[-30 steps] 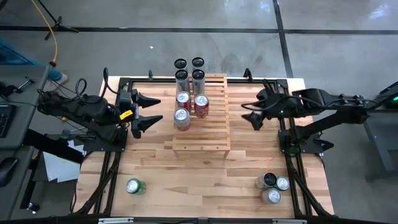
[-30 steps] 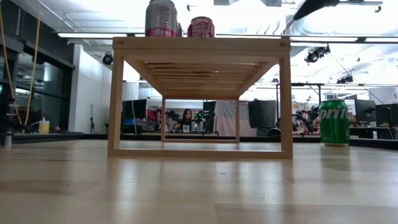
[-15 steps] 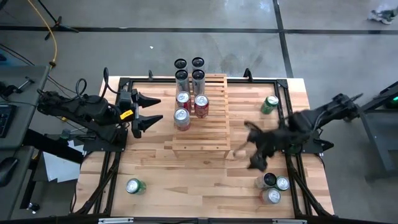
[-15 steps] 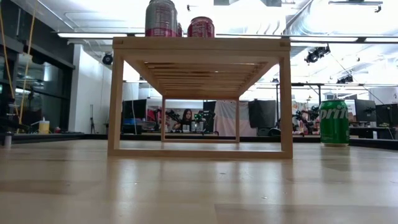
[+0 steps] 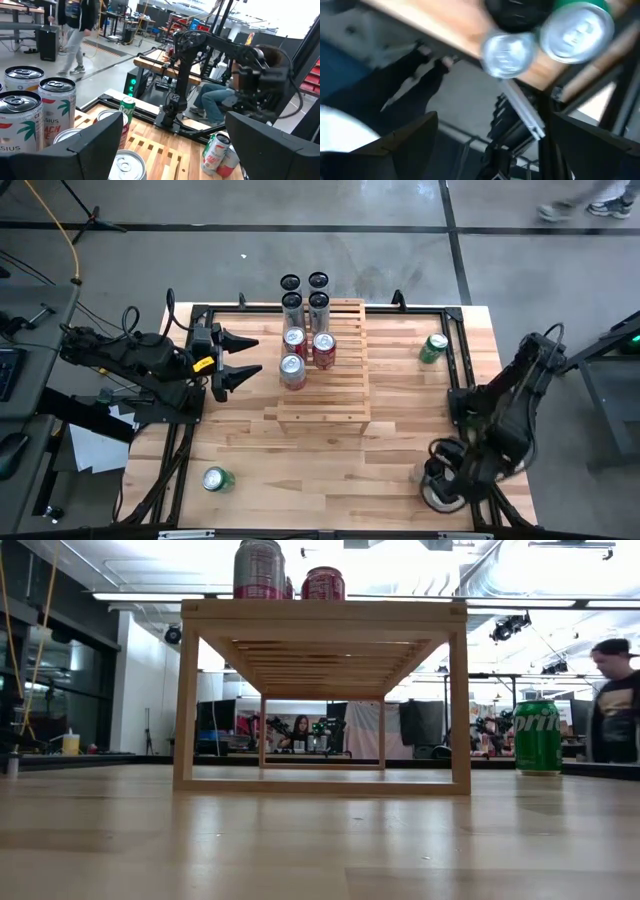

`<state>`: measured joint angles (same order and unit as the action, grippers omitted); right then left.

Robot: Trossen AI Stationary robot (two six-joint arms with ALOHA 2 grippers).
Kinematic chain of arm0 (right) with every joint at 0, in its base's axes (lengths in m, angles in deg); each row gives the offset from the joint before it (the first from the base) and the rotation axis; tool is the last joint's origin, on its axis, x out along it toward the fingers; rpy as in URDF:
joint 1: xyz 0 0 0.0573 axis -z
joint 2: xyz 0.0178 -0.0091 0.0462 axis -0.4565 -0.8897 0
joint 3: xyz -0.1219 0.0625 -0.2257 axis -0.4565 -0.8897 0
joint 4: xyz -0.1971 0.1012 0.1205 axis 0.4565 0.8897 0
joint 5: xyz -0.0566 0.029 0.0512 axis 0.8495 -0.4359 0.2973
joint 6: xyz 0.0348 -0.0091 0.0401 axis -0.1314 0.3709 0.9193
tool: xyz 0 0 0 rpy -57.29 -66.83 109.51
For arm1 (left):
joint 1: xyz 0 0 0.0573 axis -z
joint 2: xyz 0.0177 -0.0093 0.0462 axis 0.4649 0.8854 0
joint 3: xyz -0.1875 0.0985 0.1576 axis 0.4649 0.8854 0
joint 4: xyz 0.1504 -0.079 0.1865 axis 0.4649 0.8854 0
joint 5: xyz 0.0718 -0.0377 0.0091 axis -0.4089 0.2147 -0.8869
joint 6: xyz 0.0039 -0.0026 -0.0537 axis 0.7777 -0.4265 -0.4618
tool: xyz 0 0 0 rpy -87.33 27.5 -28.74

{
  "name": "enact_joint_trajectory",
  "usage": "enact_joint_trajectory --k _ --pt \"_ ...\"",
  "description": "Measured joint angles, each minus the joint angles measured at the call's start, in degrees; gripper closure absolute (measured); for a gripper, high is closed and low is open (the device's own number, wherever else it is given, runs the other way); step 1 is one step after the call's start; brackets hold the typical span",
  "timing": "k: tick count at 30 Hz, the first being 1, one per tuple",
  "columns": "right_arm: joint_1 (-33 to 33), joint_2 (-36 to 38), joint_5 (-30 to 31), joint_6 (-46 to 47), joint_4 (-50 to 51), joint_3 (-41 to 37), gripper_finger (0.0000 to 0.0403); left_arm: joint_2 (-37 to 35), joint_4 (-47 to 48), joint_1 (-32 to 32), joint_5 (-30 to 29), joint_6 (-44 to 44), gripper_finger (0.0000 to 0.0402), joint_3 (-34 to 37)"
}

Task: Place canned beverage on shelf
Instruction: Put the pink white soda can on the shelf aligned with the other pink white soda can

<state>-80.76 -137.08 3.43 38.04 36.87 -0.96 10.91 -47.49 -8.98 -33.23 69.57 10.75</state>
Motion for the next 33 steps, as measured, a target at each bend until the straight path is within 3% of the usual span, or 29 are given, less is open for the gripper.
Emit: enact_joint_trajectory --k 4,16,33 --pt "-2.04 -4.37 0.48 7.23 1.09 -0.04 0.0032 0.0 -0.01 0.0 0.0 -0.02 0.006 0.0" --pt "-1.04 -14.96 2.53 12.78 1.41 -0.05 0.0032 0.0 -0.02 0.0 0.0 -0.07 0.006 0.0" --pt "-0.67 -23.59 1.14 13.2 2.29 -0.07 0.0032 0.0 -0.07 0.0 0.02 -0.08 0.006 0.0"
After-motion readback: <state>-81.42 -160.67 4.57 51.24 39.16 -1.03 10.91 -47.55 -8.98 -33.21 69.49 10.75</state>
